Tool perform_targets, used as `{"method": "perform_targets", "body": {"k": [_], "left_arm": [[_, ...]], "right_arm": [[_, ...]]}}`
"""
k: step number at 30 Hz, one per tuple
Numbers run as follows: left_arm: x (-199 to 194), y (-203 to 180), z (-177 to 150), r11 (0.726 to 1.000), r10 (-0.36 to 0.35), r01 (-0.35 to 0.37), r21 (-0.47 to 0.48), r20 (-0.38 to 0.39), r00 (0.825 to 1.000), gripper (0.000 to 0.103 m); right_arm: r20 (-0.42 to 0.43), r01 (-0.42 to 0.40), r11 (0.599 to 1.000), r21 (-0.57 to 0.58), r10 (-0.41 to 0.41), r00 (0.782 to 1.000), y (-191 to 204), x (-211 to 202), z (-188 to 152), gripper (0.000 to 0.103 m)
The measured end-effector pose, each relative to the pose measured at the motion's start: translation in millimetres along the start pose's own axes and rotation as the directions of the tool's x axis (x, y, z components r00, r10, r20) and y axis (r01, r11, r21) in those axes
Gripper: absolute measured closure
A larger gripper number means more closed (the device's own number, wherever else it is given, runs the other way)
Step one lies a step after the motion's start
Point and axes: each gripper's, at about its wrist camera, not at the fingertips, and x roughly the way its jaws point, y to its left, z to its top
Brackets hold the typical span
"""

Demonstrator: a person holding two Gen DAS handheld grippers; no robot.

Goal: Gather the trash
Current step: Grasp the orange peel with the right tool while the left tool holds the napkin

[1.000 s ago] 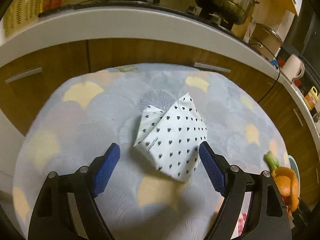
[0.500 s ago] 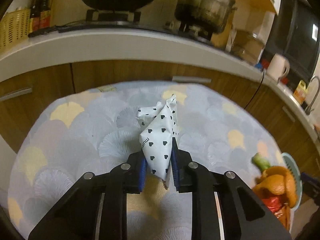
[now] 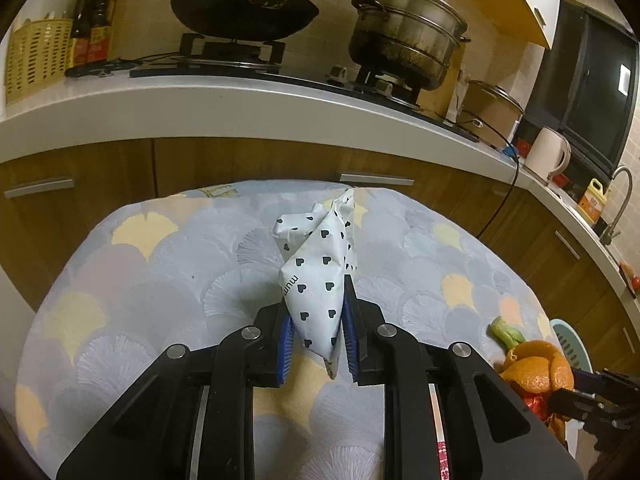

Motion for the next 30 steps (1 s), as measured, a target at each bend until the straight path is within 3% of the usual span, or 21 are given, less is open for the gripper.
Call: {"method": "perform_targets", "body": {"k": [7,14,24,30], "left_arm": [[-1.4,-0.4,0.5,1.000,-0.015,0.015,0.005,0.007,1.000,0.082],[-0.4,-3.5,0.2,0.999,-0.023,0.023,0.027,0.000,1.000,0.080],[-1.8,-4.4,0.1,0.999,-0.025,0.025,0.027,0.012,1.000,0.080],[-22.8,-16.2,5.5,0.997,-0.073,0.070,0.044,0.069,0.995,0.080]], "right_arm": [[0.012,-0.140,0.981,0.136,0.140,0.990,-37.3,-5.4,-4.4,0.055],[0.022,-0.191,0.968,0.166,0.190,0.982,-46.4,-13.2,-6.3,0.059],[0.098,-0.146,0.969,0.200,0.129,0.987,-71.6,-31.0,-11.8,0.073],[0.224,-0.120,0.979,0.166,0.082,0.971,-75.6,-66.2,-7.2,0.074]]}}
